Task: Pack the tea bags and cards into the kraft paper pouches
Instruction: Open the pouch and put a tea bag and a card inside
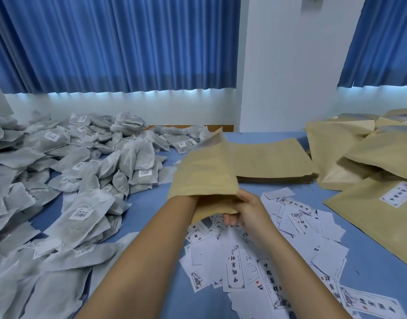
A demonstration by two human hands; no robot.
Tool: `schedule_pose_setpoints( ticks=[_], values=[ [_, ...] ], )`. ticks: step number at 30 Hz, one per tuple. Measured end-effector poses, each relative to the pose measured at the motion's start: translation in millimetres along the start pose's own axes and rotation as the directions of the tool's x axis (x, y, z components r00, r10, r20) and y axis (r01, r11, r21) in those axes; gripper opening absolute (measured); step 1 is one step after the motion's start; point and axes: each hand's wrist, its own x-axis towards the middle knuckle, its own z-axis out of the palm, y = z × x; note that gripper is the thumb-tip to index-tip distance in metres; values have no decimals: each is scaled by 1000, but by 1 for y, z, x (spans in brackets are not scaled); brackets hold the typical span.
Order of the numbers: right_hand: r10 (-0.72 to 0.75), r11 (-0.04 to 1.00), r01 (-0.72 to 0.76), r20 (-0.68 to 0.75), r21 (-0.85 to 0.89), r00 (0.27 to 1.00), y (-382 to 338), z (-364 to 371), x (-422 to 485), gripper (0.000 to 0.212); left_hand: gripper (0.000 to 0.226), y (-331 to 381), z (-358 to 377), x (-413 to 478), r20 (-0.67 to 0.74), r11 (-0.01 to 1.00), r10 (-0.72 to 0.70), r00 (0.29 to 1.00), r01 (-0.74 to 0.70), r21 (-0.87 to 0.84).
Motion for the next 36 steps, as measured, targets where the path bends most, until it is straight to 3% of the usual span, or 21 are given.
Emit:
schedule_pose_setpoints(
  ticks=[2,4,5,7,9,10,11,12,13,14,15,17,20,23,26,29,33,36],
  values=[
    [48,988,-30,-122,150,991,1,-1,4,28,35,8,0,-23,73,985,148,986,-154,78],
    [112,931,-24,-223,365,968,0,-7,10,21,34,18,7,-56,116,904,362,925,-379,197],
    [135,902,-14,-250,432,959,0,-11,11,20,32,19,10,-74,101,850,466,879,-477,226],
    [134,885,0,-255,465,958,0,-16,12,20,25,6,5,-106,22,702,709,704,-709,65],
    [127,880,12,-261,474,957,1,-18,12,16,24,-19,-18,-124,-233,543,808,540,-838,-58],
    [132,877,19,-279,481,951,1,-18,12,14,25,-33,-34,-127,-404,548,768,497,-836,13],
    [136,874,27,-298,484,945,1,-19,12,14,26,-47,-49,-123,-556,650,679,479,-744,153],
    [138,871,35,-313,489,940,0,-18,11,15,32,-61,-65,-113,-674,802,563,479,-512,307],
    [142,869,41,-327,494,934,0,-18,11,17,45,-77,-80,-101,-717,903,414,561,-152,403],
    [147,868,40,-334,495,931,0,-17,11,18,61,-93,-92,-90,-704,889,187,685,186,417],
    [154,871,33,-336,491,929,0,-17,11,18,74,-105,-101,-83,-650,825,-52,758,399,400],
    [165,875,16,-330,483,930,2,-15,10,17,80,-129,-108,-73,-529,763,-327,783,549,342],
    [172,872,12,-329,490,928,3,-17,9,17,81,-151,-106,-62,-556,741,-296,777,554,379],
    [173,868,11,-324,496,930,2,-17,8,20,80,-153,-107,-61,-568,821,-226,792,468,326],
    [180,864,4,-317,503,931,2,-18,8,21,77,-150,-97,-61,-546,957,18,838,143,251],
    [193,862,-5,-319,507,928,2,-17,9,19,76,-147,-85,-60,-494,964,216,842,-105,244],
    [194,858,-3,-317,514,928,1,-17,8,20,86,-145,-71,-55,-349,921,62,935,81,380],
    [191,850,0,-309,526,932,2,-19,7,20,73,-131,-68,-59,-366,934,99,925,41,356]
  ],
)
